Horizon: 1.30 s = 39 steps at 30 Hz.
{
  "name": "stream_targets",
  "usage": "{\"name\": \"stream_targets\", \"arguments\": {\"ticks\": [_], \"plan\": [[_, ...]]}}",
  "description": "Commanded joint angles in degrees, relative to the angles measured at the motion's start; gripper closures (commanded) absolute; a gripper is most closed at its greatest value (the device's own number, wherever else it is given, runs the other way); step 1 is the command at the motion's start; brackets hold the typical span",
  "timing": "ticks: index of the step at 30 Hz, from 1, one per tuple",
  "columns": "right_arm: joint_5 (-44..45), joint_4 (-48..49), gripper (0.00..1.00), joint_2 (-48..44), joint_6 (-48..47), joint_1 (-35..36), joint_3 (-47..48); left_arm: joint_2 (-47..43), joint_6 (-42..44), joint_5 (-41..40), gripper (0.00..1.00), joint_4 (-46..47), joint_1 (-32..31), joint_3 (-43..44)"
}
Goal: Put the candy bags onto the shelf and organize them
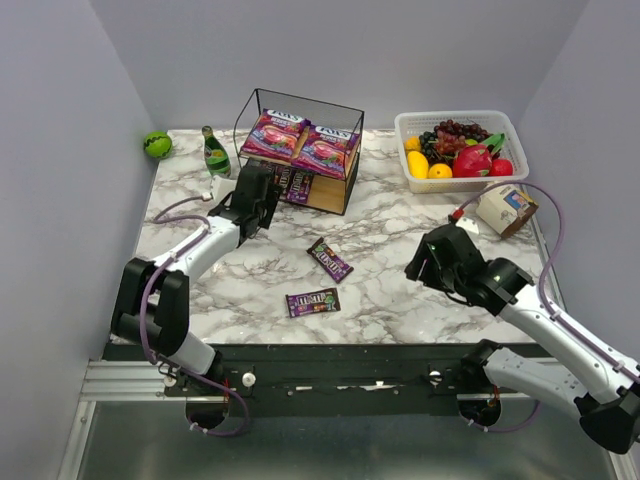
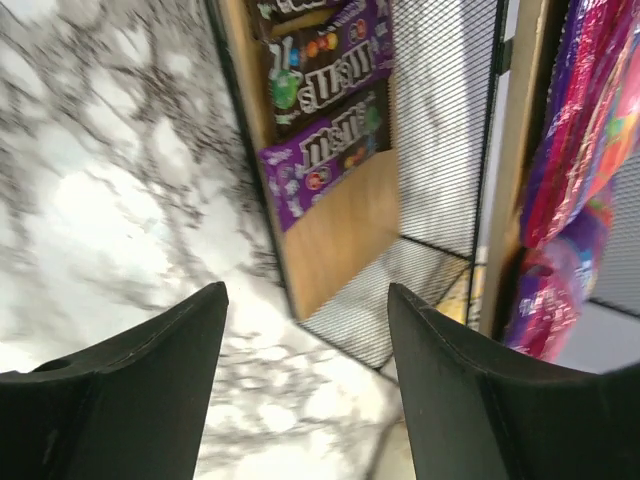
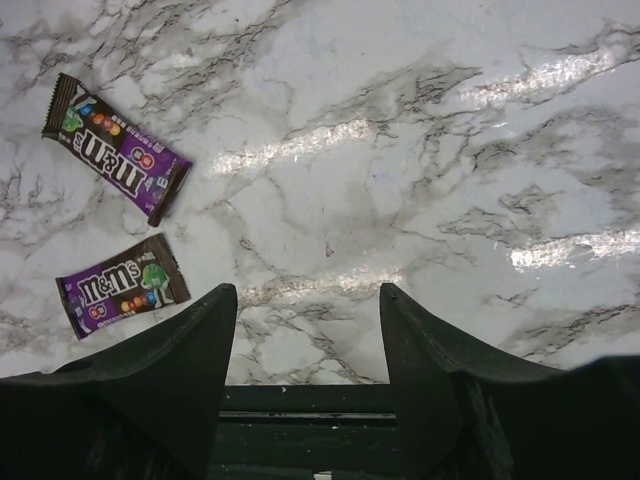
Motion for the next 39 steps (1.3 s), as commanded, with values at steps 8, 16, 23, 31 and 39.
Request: {"name": "stream_targets", "arguments": {"ticks": [8,16,23,31,39], "plan": [[-11.6,10.3,0.32,9.8,-4.3,-0.2,-0.2,-6.6,31.8,3.6,0.01,-17.5,6.4,-4.0],[-26.9,21.6,0.34,20.7,-10.3,0.5,0.6,-17.4,43.0,13.0,0.01,-14.9,7.2,-12.1],[-33.2,23.0,0.38,32.8,-11.5,5.6,6.3,-19.8,48.4,26.5,0.07,-17.9,7.2,-16.0],[-39.4,24.9,0.55,43.1,-12.2,6.7,11.1,-14.1,49.8,44.1,0.31,-14.4,7.1,-22.2],[-42.2,24.9,0.59,47.8,-11.4,7.4,13.2,-17.2,49.2,45.8,0.32,-13.8,7.0,-26.4]]}}
